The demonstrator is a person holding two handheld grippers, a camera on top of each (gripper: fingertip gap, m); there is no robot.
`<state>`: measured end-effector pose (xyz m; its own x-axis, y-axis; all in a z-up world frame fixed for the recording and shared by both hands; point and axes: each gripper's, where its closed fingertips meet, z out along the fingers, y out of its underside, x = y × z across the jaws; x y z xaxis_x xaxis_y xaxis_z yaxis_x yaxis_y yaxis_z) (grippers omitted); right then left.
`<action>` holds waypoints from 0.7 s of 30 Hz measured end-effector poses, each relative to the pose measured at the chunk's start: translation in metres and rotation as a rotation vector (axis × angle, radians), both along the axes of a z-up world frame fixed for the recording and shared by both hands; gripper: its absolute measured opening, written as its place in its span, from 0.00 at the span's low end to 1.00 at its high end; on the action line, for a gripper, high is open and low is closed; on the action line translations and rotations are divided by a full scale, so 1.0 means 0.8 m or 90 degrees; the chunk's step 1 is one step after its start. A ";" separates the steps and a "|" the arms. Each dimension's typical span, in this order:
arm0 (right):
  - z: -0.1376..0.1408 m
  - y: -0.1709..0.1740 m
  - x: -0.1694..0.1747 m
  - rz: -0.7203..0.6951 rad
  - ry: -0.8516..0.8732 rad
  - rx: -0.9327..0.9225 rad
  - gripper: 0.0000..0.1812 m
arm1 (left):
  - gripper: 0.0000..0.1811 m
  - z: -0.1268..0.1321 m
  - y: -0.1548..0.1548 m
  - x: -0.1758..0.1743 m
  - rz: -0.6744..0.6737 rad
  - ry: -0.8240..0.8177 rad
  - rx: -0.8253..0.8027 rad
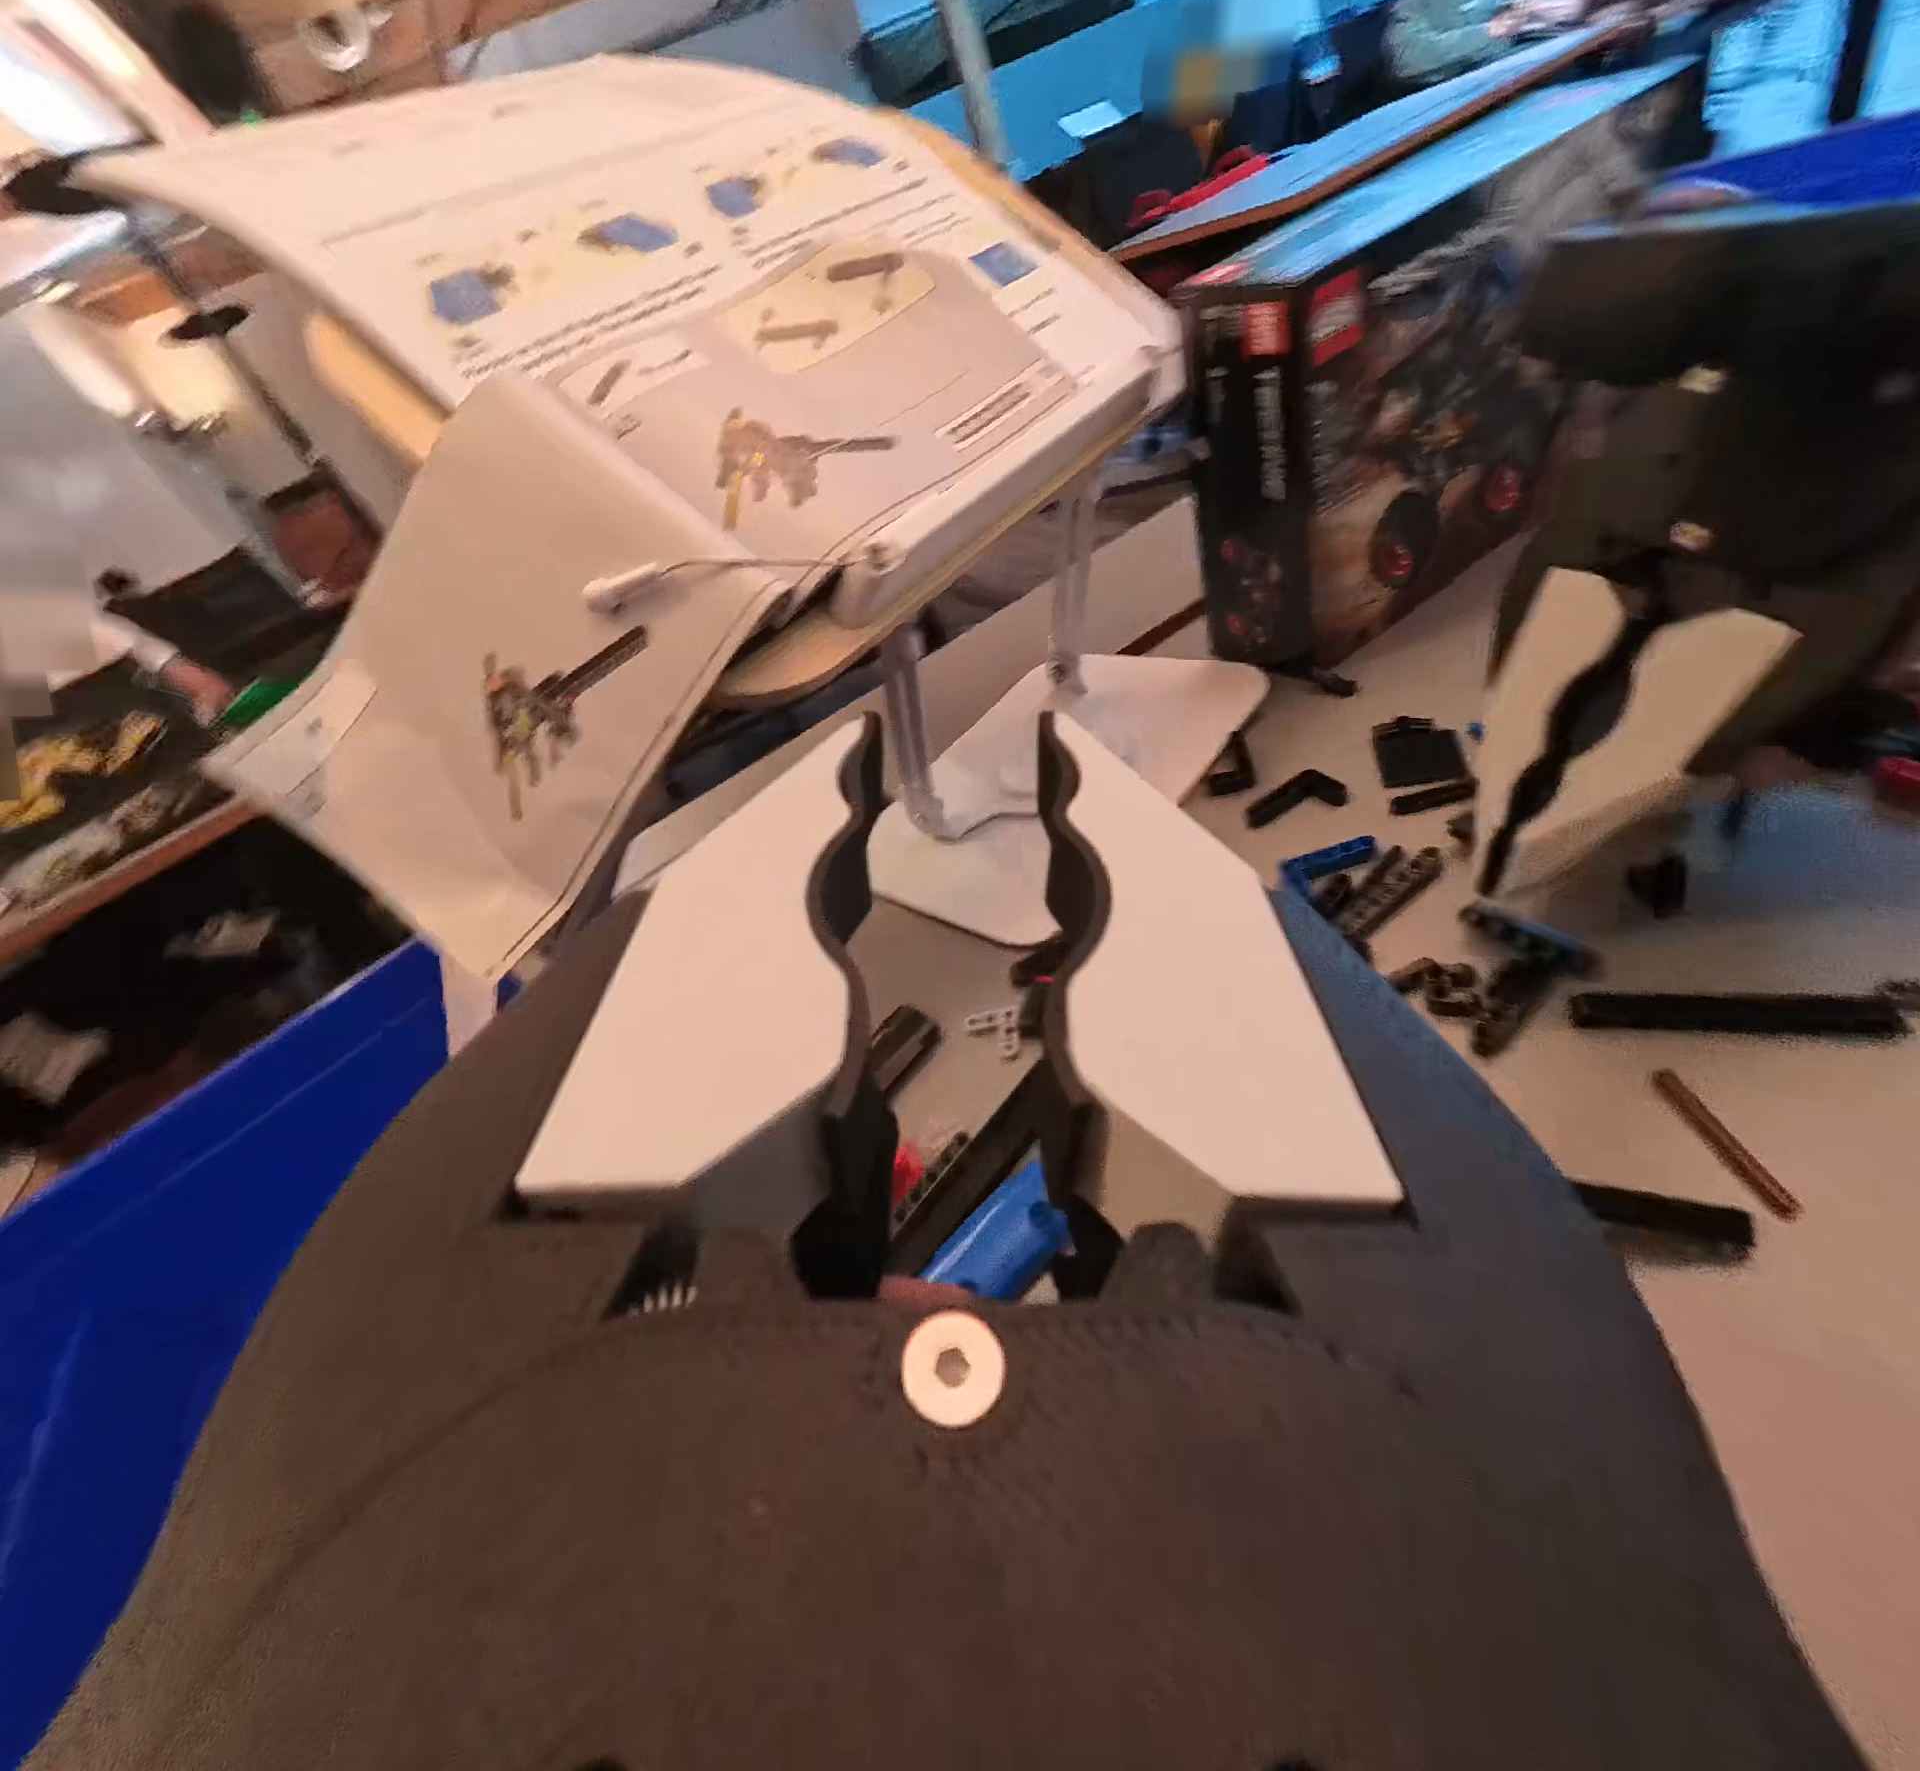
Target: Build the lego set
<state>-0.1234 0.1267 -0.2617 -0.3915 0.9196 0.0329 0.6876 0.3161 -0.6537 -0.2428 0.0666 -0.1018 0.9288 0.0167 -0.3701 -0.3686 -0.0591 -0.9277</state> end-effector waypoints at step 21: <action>-0.027 -0.012 0.029 -0.021 -0.053 0.044 0.03 | 0.18 -0.062 0.021 0.101 -0.156 0.178 -0.107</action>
<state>-0.1005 0.1169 -0.2833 -0.3647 0.9288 0.0656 0.7494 0.3346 -0.5714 -0.1617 0.0838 -0.1515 0.7612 -0.2750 -0.5873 -0.6267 -0.0796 -0.7751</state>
